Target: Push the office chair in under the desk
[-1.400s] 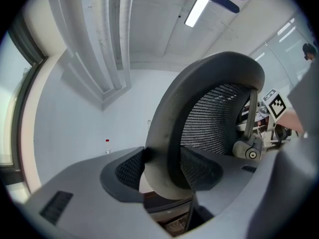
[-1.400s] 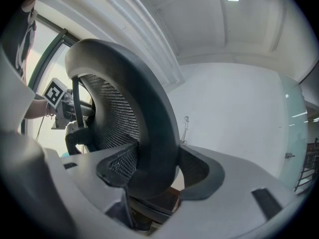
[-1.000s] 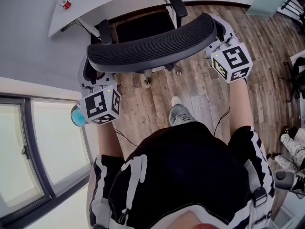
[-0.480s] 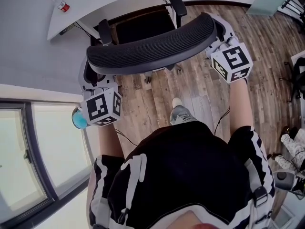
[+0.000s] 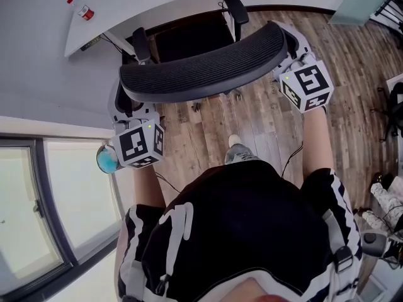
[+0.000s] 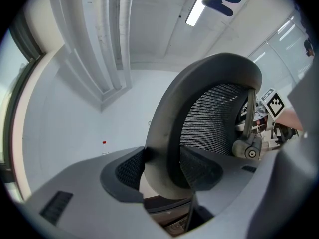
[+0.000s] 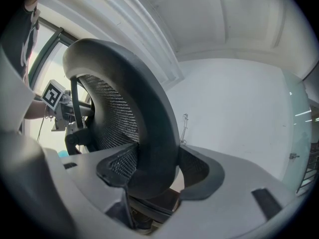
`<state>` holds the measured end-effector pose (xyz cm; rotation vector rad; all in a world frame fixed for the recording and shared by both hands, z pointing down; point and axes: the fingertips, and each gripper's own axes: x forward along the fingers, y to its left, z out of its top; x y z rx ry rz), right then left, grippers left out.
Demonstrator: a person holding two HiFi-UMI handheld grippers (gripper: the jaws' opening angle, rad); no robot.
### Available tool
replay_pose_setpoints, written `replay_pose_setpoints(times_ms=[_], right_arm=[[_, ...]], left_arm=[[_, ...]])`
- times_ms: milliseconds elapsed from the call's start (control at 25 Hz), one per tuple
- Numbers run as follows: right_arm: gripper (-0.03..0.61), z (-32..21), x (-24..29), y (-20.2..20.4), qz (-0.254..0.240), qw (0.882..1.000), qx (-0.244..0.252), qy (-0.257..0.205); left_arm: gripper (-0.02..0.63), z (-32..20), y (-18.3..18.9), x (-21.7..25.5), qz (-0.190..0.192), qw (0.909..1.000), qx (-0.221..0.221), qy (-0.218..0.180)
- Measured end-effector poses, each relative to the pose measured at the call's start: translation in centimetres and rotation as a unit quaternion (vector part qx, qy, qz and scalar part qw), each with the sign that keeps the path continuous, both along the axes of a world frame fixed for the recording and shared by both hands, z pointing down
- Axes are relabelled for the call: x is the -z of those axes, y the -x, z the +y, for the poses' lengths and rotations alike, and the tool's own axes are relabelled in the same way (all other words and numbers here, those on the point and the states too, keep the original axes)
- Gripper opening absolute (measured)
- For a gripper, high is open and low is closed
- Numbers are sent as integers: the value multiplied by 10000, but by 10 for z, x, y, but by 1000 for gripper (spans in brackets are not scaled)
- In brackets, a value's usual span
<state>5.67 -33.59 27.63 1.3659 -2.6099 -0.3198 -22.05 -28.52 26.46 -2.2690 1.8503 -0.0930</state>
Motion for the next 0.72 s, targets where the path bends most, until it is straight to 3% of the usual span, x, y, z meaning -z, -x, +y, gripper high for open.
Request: replay_pose_setpoints(times_ms=[720], right_arm=[[256,-52,-1,-2,67,9999,59,91]], left_arm=[[215,-46,-3,-3,-59,9999,77,54]])
